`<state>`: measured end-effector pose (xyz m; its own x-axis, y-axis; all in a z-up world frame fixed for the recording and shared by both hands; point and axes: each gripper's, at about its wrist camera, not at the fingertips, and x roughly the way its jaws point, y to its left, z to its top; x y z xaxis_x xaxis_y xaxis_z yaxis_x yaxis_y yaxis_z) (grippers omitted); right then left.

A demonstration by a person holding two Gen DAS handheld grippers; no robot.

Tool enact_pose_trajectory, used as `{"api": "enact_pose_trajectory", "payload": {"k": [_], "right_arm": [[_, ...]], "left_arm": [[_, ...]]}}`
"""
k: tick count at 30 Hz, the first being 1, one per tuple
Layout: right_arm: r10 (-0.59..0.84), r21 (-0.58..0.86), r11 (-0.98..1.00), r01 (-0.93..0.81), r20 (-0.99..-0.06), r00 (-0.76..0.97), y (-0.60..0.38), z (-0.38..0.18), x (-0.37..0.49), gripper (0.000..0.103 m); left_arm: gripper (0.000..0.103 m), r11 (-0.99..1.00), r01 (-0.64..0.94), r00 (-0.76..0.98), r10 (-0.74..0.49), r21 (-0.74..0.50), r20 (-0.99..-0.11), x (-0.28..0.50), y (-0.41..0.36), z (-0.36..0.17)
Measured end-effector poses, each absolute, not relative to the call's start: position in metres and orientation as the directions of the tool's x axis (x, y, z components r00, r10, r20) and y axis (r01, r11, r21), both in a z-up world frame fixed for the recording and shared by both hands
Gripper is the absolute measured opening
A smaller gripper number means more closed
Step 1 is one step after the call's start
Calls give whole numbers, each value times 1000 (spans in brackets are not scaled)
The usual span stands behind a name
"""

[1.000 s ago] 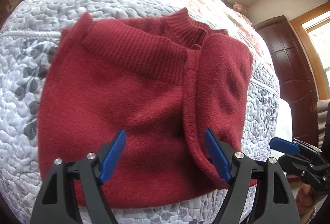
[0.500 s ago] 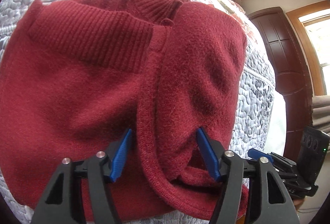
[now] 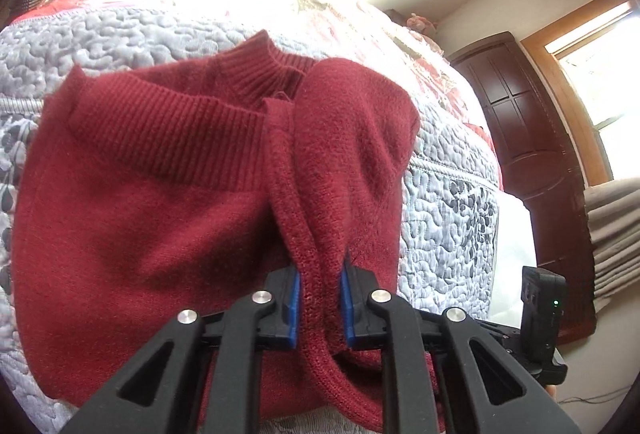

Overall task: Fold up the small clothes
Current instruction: 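Grasp the other sweater side with the left tool and fold it over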

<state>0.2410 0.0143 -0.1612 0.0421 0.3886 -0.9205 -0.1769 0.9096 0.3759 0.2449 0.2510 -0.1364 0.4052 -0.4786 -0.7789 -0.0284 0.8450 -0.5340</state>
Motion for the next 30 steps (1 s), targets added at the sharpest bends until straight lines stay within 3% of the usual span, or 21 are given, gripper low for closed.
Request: {"api": "enact_pose_trajectory", "payload": {"k": [12, 20, 30], "right_arm": [[399, 382, 896, -226, -917, 29, 64, -161, 233, 49], [399, 382, 882, -276, -917, 9, 130, -159, 234, 49], [402, 388, 861, -330, -915, -27, 205, -166, 222, 49]], "left_arm": [[15, 910, -46, 499, -337, -412, -799, 232, 338, -88], [15, 905, -172, 454, -277, -389, -847, 209, 405, -128], [17, 903, -229, 396, -254, -363, -882, 203, 425, -178]]}}
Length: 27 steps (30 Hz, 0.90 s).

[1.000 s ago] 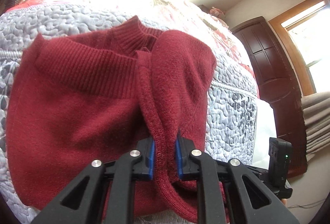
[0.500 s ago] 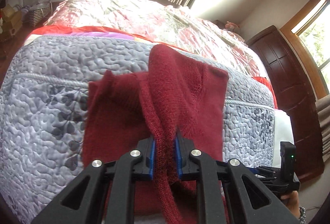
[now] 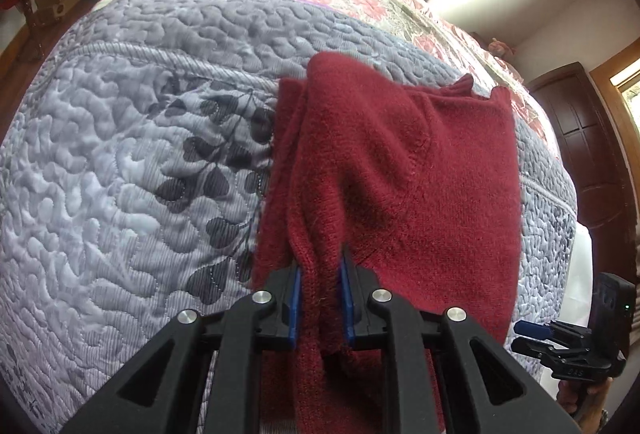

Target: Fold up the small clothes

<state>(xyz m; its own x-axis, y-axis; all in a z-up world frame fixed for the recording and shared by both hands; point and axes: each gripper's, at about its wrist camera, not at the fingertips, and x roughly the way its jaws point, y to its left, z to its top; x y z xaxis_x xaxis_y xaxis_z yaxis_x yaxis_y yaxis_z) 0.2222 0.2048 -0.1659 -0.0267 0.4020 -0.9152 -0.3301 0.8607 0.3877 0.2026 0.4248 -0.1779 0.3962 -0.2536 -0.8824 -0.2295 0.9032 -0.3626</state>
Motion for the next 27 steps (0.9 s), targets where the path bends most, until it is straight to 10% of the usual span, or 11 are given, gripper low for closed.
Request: {"api": "enact_pose_trajectory", "payload": {"k": [10, 19, 21, 23, 27], "right_arm": [[406, 390, 849, -357, -913, -33, 259, -169, 211, 50], [393, 381, 848, -368, -918, -44, 287, -179, 207, 51], [389, 376, 846, -377, -920, -46, 297, -179, 205, 52], [384, 370, 846, -383, -922, -44, 306, -179, 204, 52], [385, 369, 847, -382, -922, -36, 306, -178, 201, 52]], "left_arm": [[50, 884, -210, 422, -302, -417, -855, 159, 428, -139], [57, 906, -129, 354, -338, -403, -872, 134, 394, -145], [49, 905, -156, 307, -336, -396, -890, 139, 392, -160], [15, 891, -176, 268, -366, -419, -891, 142, 392, -173], [8, 852, -222, 333, -390, -474, -858, 132, 409, -160]]}}
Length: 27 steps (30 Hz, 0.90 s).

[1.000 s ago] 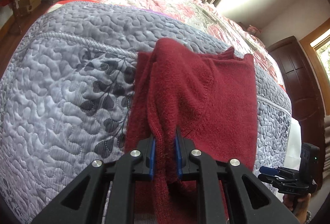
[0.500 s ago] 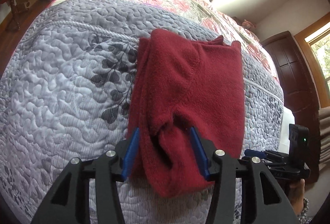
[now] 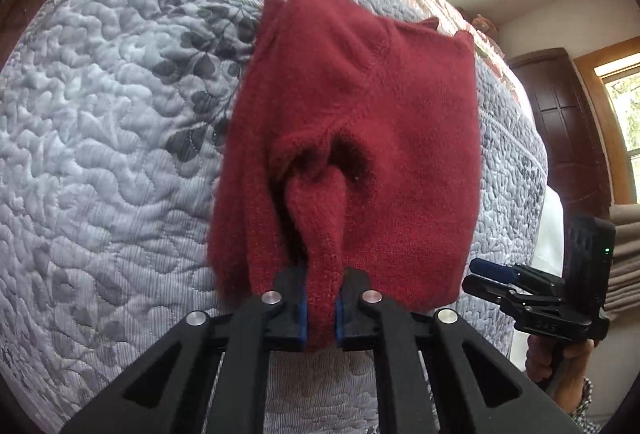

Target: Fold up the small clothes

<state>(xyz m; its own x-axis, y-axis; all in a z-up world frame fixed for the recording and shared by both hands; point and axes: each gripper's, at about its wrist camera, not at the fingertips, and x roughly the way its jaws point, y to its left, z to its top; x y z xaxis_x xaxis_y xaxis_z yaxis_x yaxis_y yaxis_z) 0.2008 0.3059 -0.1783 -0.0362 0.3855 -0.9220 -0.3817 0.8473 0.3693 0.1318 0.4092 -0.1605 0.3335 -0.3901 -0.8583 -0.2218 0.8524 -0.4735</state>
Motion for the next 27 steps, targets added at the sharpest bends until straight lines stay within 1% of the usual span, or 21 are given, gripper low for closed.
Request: {"api": "enact_pose_trajectory", "payload": {"k": [2, 4, 5, 7, 9, 11, 13, 15, 16, 17, 19, 20, 21, 22, 23, 24, 27], "right_arm": [[388, 370, 847, -381, -921, -31, 304, -176, 199, 52], [393, 373, 844, -386, -919, -28, 304, -177, 204, 52], [392, 372, 844, -387, -919, -28, 306, -178, 205, 52], [390, 372, 846, -381, -920, -33, 311, -183, 209, 52], [388, 377, 850, -367, -920, -45, 316, -190, 211, 52], [405, 397, 846, -356, -913, -54, 317, -193, 207, 52], [424, 417, 836, -356, -903, -62, 329, -195, 210, 55], [428, 421, 832, -361, -901, -64, 339, -196, 213, 65], [433, 428, 830, -359, -899, -69, 343, -198, 214, 67], [445, 444, 825, -351, -892, -82, 352, -202, 216, 68], [462, 472, 820, -323, -880, -115, 361, -213, 220, 66], [460, 477, 822, -312, -878, -130, 365, -218, 223, 56], [458, 481, 822, -304, -877, -147, 370, -224, 225, 42], [462, 486, 821, -300, -874, -152, 370, -226, 224, 36], [469, 492, 816, -302, -870, -151, 371, -225, 224, 26], [471, 493, 812, -313, -870, -147, 371, -223, 224, 20], [476, 487, 811, -324, -871, -120, 362, -213, 222, 16]], "left_arm": [[8, 859, -219, 405, -352, -463, -844, 120, 421, -139], [7, 854, -236, 451, -326, -463, -831, 110, 435, -129], [8, 861, -249, 455, -300, -444, -838, 109, 441, -130], [8, 884, -275, 414, -244, -377, -877, 110, 448, -150], [8, 866, -316, 354, -271, -388, -895, 113, 452, -180], [8, 841, -336, 346, -309, -425, -886, 113, 453, -195], [8, 827, -333, 377, -324, -453, -868, 112, 451, -192], [8, 822, -314, 396, -341, -475, -853, 114, 447, -187], [8, 823, -306, 397, -345, -478, -850, 116, 444, -185], [8, 824, -297, 397, -353, -482, -847, 118, 442, -183], [8, 827, -287, 388, -362, -484, -848, 123, 436, -183], [8, 830, -282, 384, -361, -480, -850, 125, 435, -183], [8, 829, -277, 385, -367, -486, -847, 127, 434, -182], [8, 826, -272, 386, -377, -494, -842, 127, 434, -181], [9, 823, -266, 389, -385, -502, -837, 128, 434, -180], [9, 824, -261, 389, -387, -503, -836, 128, 434, -179], [10, 839, -255, 380, -369, -480, -848, 127, 434, -182]]}}
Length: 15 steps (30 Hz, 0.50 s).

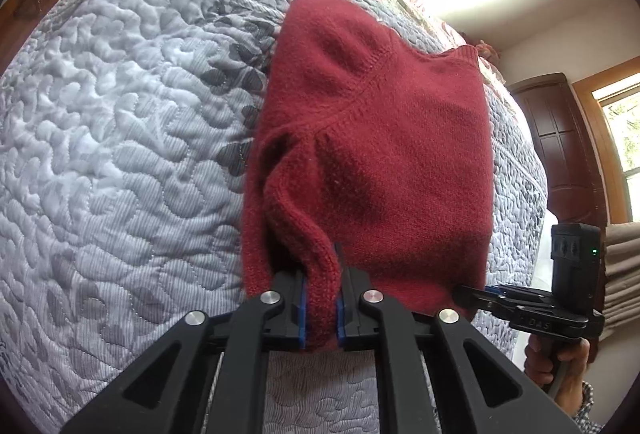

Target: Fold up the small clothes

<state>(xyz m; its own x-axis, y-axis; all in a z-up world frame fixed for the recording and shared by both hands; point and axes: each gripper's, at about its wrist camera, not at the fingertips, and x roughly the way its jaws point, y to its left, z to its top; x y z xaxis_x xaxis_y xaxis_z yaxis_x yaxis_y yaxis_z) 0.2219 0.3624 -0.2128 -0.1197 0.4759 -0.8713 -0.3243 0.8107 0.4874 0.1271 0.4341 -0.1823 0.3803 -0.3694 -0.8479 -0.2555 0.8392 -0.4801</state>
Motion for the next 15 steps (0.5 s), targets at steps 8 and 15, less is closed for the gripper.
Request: {"api": "enact_pose_trajectory", "payload": {"k": [8, 15], "right_arm": [[408, 430, 835, -343, -903, -137, 373, -239, 223, 18], [399, 400, 816, -418, -912, -94, 372, -215, 235, 45]], "left_arm": [[15, 877, -240, 339, -327, -417, -882, 130, 431, -211], [50, 870, -197, 379, -357, -451, -854, 134, 446, -174]]}}
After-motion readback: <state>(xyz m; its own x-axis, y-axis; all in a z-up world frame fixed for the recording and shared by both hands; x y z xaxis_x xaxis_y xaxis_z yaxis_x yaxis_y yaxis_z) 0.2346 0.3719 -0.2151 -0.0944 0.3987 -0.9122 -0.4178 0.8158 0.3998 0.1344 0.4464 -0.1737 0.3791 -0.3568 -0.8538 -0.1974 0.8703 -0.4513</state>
